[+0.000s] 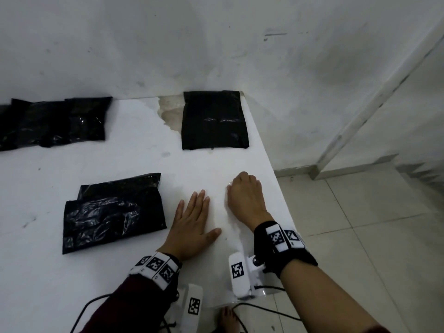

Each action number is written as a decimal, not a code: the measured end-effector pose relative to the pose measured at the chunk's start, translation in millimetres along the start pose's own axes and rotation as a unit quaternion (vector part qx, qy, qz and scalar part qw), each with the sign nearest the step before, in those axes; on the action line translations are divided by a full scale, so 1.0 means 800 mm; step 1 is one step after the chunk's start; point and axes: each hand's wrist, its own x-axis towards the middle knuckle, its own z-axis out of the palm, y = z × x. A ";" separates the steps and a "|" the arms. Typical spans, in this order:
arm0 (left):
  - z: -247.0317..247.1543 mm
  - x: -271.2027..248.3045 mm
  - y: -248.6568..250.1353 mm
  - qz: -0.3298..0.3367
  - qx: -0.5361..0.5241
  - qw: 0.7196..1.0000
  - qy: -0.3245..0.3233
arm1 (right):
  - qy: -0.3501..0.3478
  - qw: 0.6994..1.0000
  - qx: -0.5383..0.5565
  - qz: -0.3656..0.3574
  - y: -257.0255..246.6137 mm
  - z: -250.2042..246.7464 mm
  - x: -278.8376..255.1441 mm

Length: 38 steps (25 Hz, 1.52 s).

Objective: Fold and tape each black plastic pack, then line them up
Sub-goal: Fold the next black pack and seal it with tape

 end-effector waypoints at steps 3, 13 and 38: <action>-0.002 0.000 0.001 -0.003 0.005 1.000 -0.001 | 0.014 1.000 -0.010 0.025 -0.005 -0.005 0.015; -0.004 0.001 0.005 -0.013 0.029 1.000 0.003 | -0.001 1.000 -0.027 -0.015 -0.021 0.012 0.016; -0.003 0.003 0.006 -0.027 0.028 0.999 0.006 | 0.018 0.993 0.035 -0.112 -0.009 0.016 0.039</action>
